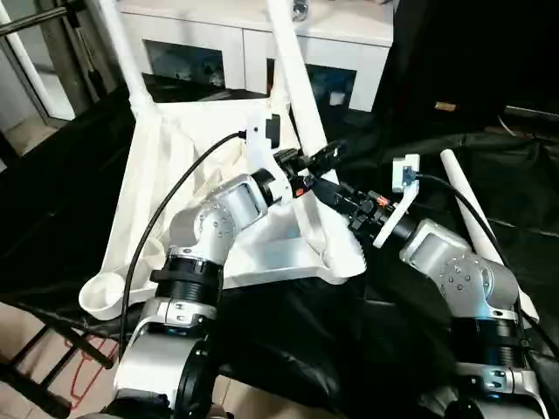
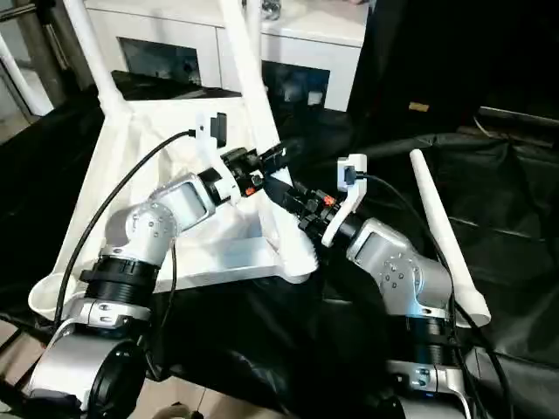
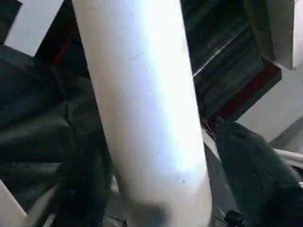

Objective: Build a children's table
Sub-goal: Pick table leg

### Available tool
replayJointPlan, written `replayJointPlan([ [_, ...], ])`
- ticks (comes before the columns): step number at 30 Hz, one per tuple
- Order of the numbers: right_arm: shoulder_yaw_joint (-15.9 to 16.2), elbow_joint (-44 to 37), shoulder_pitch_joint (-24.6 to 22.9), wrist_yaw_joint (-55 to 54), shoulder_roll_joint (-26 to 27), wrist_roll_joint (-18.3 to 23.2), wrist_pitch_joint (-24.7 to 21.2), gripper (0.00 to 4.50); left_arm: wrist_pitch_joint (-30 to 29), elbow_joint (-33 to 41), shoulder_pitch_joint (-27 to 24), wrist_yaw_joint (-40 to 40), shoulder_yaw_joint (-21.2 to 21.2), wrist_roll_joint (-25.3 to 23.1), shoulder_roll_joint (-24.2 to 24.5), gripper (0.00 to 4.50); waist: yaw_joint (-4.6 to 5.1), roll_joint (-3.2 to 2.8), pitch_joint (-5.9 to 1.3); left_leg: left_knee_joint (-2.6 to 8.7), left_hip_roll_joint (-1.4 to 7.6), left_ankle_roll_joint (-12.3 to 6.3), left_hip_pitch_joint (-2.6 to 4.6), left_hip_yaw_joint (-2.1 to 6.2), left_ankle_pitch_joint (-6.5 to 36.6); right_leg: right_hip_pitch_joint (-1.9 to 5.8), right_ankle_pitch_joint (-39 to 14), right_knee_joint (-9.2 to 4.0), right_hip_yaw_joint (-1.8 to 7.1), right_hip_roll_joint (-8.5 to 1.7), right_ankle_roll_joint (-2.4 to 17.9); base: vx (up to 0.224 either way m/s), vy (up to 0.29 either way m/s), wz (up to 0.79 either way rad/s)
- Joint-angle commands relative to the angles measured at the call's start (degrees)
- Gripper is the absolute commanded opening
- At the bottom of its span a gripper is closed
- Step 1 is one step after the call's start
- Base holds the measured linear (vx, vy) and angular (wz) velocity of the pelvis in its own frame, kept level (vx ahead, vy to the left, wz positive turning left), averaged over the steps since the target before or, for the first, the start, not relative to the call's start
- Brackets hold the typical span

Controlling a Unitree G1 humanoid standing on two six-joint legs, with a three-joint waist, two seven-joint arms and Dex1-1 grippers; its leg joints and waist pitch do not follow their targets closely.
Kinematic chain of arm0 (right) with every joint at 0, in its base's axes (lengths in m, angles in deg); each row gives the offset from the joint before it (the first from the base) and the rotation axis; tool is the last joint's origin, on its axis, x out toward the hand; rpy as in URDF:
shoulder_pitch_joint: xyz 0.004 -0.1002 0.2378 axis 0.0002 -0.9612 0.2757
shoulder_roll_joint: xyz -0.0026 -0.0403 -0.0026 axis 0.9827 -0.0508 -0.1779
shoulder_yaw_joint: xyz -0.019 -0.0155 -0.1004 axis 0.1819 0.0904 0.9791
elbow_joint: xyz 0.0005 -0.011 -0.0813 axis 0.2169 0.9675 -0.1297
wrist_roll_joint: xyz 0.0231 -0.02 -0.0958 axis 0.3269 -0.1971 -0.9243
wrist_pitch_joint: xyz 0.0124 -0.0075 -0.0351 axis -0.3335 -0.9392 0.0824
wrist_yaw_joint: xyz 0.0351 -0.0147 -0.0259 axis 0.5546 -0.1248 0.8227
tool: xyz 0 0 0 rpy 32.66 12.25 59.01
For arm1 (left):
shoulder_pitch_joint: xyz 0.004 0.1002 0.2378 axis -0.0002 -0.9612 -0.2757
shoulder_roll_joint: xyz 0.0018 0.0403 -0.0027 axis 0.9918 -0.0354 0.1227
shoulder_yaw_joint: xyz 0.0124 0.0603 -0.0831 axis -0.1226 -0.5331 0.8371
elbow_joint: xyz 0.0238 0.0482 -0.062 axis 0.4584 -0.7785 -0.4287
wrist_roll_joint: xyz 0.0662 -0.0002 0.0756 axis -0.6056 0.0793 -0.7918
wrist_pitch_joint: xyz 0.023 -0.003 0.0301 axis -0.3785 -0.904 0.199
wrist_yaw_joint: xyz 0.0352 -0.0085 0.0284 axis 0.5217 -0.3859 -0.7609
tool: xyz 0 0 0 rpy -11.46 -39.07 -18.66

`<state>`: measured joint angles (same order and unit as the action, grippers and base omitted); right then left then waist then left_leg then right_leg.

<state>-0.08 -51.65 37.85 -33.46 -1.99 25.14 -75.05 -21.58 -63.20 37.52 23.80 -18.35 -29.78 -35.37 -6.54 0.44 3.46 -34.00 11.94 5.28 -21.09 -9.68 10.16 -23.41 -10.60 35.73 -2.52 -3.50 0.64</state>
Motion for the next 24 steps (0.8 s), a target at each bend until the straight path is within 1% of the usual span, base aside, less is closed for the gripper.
replayJointPlan([
  [1,1.0,-0.7,0.1,-0.2,-0.2,-0.9,1.5,1.81,-0.5,0.8,0.4,-2.7,0.9,-0.3,-0.9,3.45,-0.15,1.04,-4.37,3.26,0.39,-2.05,0.07,-0.28,4.7,3.79,-7.9,-4.24,1.99,-3.63,10.0,0.000,0.000,0.00],
  [3,1.5,-0.2,0.3,-0.8,-0.4,-1.5,2.6,1.81,0.4,1.1,0.1,-5.2,2.1,0.1,-1.5,3.07,-0.13,1.04,-4.42,3.20,0.39,-1.93,0.04,-0.27,4.5,3.86,-7.3,-4.23,2.01,-3.61,10.0,0.000,0.000,0.00],
  [5,1.8,-0.1,0.4,-1.1,-0.5,-1.6,3.0,1.81,1.2,1.2,-0.2,-7.2,2.9,0.0,-1.7,3.06,-0.09,1.07,-4.41,3.21,0.35,-2.09,0.02,-0.26,4.5,3.88,-7.1,-4.23,1.98,-3.56,10.0,0.000,0.000,0.00],
  [6,1.9,-0.1,0.4,-1.2,-0.5,-1.6,3.0,1.81,1.5,1.1,-0.2,-7.7,3.1,-0.1,-1.7,2.82,-0.09,1.05,-4.39,3.25,0.36,-2.21,0.04,-0.25,4.5,3.83,-7.1,-4.26,1.99,-3.55,9.9,0.000,0.000,0.00],
  [7,2.0,-0.1,0.4,-1.3,-0.5,-1.6,3.0,1.81,1.7,0.8,-0.2,-8.6,3.3,-0.5,-1.7,2.68,-0.11,1.18,-4.39,3.25,0.35,-2.26,0.03,-0.25,4.5,3.85,-7.2,-4.24,1.97,-3.55,9.8,0.000,0.000,0.00],
  [9,2.4,-0.2,0.6,-1.5,-0.3,-2.0,3.3,1.81,2.5,0.4,0.0,-9.7,3.8,-1.3,-1.7,2.60,-0.08,1.13,-4.35,3.27,0.38,-2.33,0.07,-0.25,4.4,3.75,-7.3,-4.28,1.97,-3.55,9.8,0.000,0.000,0.00],
  [10,2.5,-0.1,0.7,-1.6,-0.3,-2.2,3.4,1.81,2.6,0.4,0.0,-9.9,3.9,-1.4,-1.7,2.53,-0.11,0.93,-4.37,3.25,0.40,-2.27,0.11,-0.24,4.5,3.71,-7.5,-4.31,1.98,-3.57,9.8,0.000,0.000,0.00],
  [11,2.6,-0.1,0.7,-1.6,-0.3,-2.2,3.4,1.81,2.7,0.4,0.0,-10.0,3.9,-1.4,-1.7,2.38,-0.03,1.07,-4.33,3.28,0.36,-2.16,0.08,-0.26,4.8,3.72,-7.7,-4.37,1.95,-3.50,9.7,0.000,0.000,0.00],
  [12,2.8,0.0,0.9,-1.8,-0.2,-2.3,3.7,1.81,2.6,0.4,0.0,-10.0,4.0,-1.3,-1.8,2.24,-0.02,1.01,-4.31,3.29,0.36,-2.10,0.08,-0.26,5.0,3.72,-7.9,-4.38,1.98,-3.53,9.6,0.000,0.000,0.00],
  [13,2.9,0.1,0.9,-1.9,-0.2,-2.3,3.9,1.81,2.5,0.5,0.0,-10.1,4.0,-1.2,-1.8,2.24,-0.04,1.02,-4.30,3.31,0.38,-2.02,0.08,-0.25,5.2,3.72,-8.4,-4.44,1.97,-3.58,9.5,0.000,0.000,0.00],
  [14,3.0,0.1,1.0,-2.1,-0.1,-2.3,4.0,1.81,2.3,0.5,0.0,-10.3,4.1,-1.0,-1.8,2.17,-0.06,0.84,-4.33,3.30,0.39,-1.95,0.12,-0.23,5.2,3.67,-8.4,-4.42,1.98,-3.58,9.5,0.000,0.000,0.00],
  [15,3.2,0.1,1.0,-2.4,0.0,-2.3,4.2,1.81,2.0,0.6,-0.1,-10.1,4.0,-0.7,-1.8,2.13,-0.03,0.93,-4.32,3.29,0.36,-1.89,0.08,-0.26,5.2,3.72,-8.3,-4.44,2.00,-3.58,9.6,0.000,0.000,0.00],
  [18,3.4,-0.4,1.1,-2.6,0.1,-2.4,4.1,1.81,2.2,0.7,-0.1,-10.6,3.8,-0.9,-1.8,1.98,0.00,0.90,-4.31,3.32,0.35,-1.85,0.08,-0.22,5.2,3.72,-8.0,-4.44,1.99,-3.50,9.5,0.000,0.000,0.00],
  [20,4.6,-1.4,0.7,-1.8,-0.6,-2.9,4.2,1.81,2.7,0.7,0.0,-10.2,3.4,-1.3,-1.6,1.96,-0.01,0.79,-4.34,3.31,0.36,-1.84,0.08,-0.19,5.1,3.74,-7.7,-4.39,1.99,-3.50,9.6,0.000,0.000,0.00],
  [21,4.8,-1.7,0.6,-1.4,-0.7,-2.5,3.5,2.37,2.7,1.0,0.0,-9.0,3.1,-1.1,-1.4,1.94,0.01,0.74,-4.32,3.33,0.35,-1.82,0.06,-0.21,5.1,3.74,-7.3,-4.43,2.00,-3.49,9.6,0.000,0.000,0.00],
  [22,4.4,-1.7,0.8,-1.4,-0.7,-1.7,2.2,2.37,2.7,1.6,0.1,-6.0,2.5,-0.4,-0.8,1.94,-0.02,0.41,-4.31,3.33,0.34,-1.77,0.10,-0.18,5.2,3.68,-7.5,-4.42,2.00,-3.50,9.6,0.000,0.000,0.00],
  [23,4.5,-1.7,0.8,-0.8,-1.2,-1.4,1.7,2.57,2.6,1.9,0.4,-4.0,2.1,-0.1,-0.1,1.91,0.05,0.43,-4.35,3.37,0.31,-1.78,0.17,-0.17,5.3,3.70,-7.5,-4.51,1.99,-3.42,9.6,0.000,0.000,0.00],
  [24,4.7,-1.7,0.8,-0.4,-1.6,-1.5,1.5,2.67,2.6,2.0,0.5,-3.0,1.8,0.0,0.2,1.90,0.03,0.39,-4.39,3.39,0.35,-1.75,0.18,-0.15,5.3,3.74,-7.2,-4.42,2.00,-3.43,9.7,0.000,0.000,0.00],
])
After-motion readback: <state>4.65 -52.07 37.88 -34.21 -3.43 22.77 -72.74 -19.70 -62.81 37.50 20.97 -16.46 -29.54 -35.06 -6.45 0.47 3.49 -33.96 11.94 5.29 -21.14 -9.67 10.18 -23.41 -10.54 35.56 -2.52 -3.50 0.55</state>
